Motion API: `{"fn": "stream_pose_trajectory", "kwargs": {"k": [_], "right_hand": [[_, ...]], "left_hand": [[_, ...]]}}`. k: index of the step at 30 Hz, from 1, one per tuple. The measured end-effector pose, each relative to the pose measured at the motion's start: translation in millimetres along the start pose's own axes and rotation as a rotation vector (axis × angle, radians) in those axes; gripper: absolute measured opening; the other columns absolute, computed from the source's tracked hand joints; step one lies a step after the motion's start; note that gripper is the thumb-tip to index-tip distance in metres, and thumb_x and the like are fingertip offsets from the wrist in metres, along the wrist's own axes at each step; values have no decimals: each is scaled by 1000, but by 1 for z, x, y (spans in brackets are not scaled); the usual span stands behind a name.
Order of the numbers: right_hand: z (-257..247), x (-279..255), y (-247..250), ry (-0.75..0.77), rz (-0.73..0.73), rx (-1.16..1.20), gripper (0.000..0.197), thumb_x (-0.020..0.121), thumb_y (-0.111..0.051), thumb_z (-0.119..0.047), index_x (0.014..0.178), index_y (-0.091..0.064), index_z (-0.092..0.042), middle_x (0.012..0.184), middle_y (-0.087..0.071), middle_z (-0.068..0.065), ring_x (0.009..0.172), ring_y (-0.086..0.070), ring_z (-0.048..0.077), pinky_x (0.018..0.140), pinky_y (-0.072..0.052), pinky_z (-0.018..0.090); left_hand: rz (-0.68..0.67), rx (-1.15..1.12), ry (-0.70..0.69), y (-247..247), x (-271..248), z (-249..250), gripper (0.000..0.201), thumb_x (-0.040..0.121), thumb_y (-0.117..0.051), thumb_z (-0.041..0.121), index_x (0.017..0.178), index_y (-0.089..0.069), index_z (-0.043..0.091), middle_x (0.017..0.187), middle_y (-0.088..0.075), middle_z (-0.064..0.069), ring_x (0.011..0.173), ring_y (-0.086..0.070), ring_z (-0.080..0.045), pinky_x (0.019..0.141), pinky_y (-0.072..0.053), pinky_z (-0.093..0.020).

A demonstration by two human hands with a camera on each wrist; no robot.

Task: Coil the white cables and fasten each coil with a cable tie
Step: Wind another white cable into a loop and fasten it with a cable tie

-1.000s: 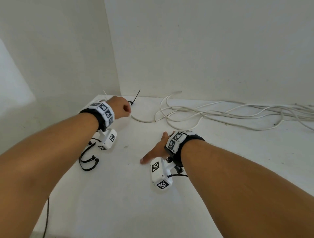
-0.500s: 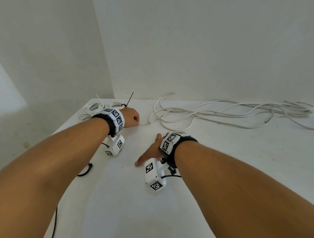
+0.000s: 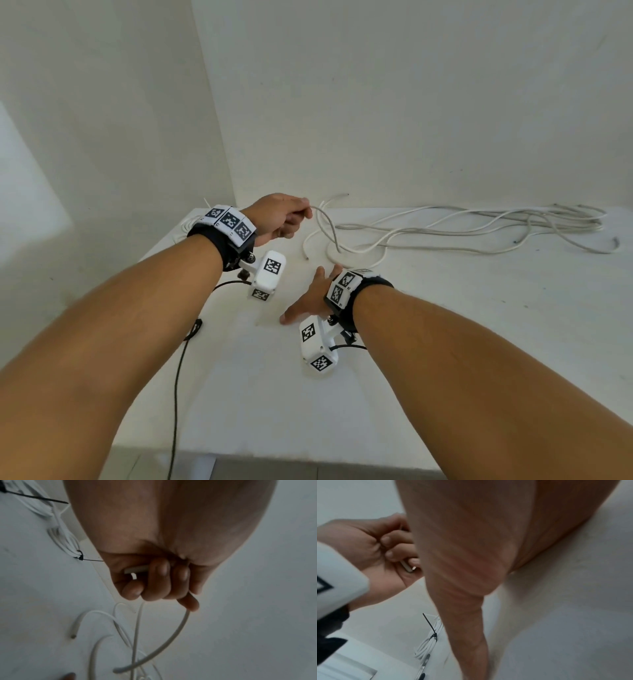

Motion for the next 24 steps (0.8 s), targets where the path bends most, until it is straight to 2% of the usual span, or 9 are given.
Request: {"fn": "stream_pose_trajectory", "kwargs": {"k": [5,7,8,11,13,15,18,21,24], "right_hand": [[10,3,5,84,22,65,120,65,-65,-81,158,-12,-26,165,1,12,151,-2,37,120,-17,53],[15,0,7,161,41,169,94,79,-65,-68,154,-31,-22,163,-20,7,150,-15,32,121,-19,48],[21,1,12,199,103,274,76,84,-68,-57,146,-46,-19,154,-39,6,144,-33,29,116,-29,40],[41,-8,42,285,549,600,26,87,-71,-30,106,-69,-12,111,-68,6,107,-64,24,83,-47,27],[52,-20,63,297,844,767,23,87,-69,-24,106,-62,-14,112,-62,4,102,-61,20,87,-49,32],[47,-29,79,400,969,787,35,88,-65,-21,121,-54,-16,126,-53,3,114,-54,21,99,-46,37],[30,-34,93,563,826,701,36,97,-54,-25,133,-50,-23,130,-59,-2,119,-53,14,101,-41,33],[36,-40,104,639,773,837,21,102,-49,-22,111,-66,-16,82,-67,-3,74,-58,11,71,-45,27],[52,-42,105,644,796,883,22,101,-49,-20,98,-70,-16,65,-52,-4,58,-45,15,57,-43,29]], "left_hand": [[141,-476,-111,2,-17,14,34,106,-35,27,84,-56,12,48,-27,10,39,-22,-6,47,-26,-20],[138,-614,-145,3,-25,16,34,105,-33,26,87,-58,12,48,-27,11,39,-23,-6,47,-28,-20],[131,-660,-158,2,-29,16,34,105,-33,26,87,-58,12,48,-28,10,39,-24,-6,47,-28,-20],[98,-729,-178,-5,-40,20,32,104,-33,24,87,-58,12,48,-28,9,40,-25,-7,50,-28,-21],[54,-732,-178,-15,-47,23,30,104,-33,22,86,-56,13,50,-30,9,41,-26,-8,51,-31,-21],[-14,-732,-168,-29,-53,25,29,103,-33,22,85,-54,14,54,-30,8,43,-27,-8,53,-32,-22],[-91,-758,-161,-47,-60,30,27,102,-33,23,82,-50,16,57,-29,8,44,-25,-8,50,-25,-22],[-118,-795,-146,-55,-65,34,29,100,-35,27,76,-47,17,54,-28,7,46,-16,-9,47,-18,-22],[-197,-745,-94,-68,-72,33,34,96,-38,31,68,-49,17,49,-28,7,47,-13,-11,46,-18,-23]]}}
Point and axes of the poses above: each hand's wrist, its own x-axis towards the middle knuckle, its own y-axis out of the back of the hand, z = x × y, the point moved 5 cm from there along x, towards the middle knuckle
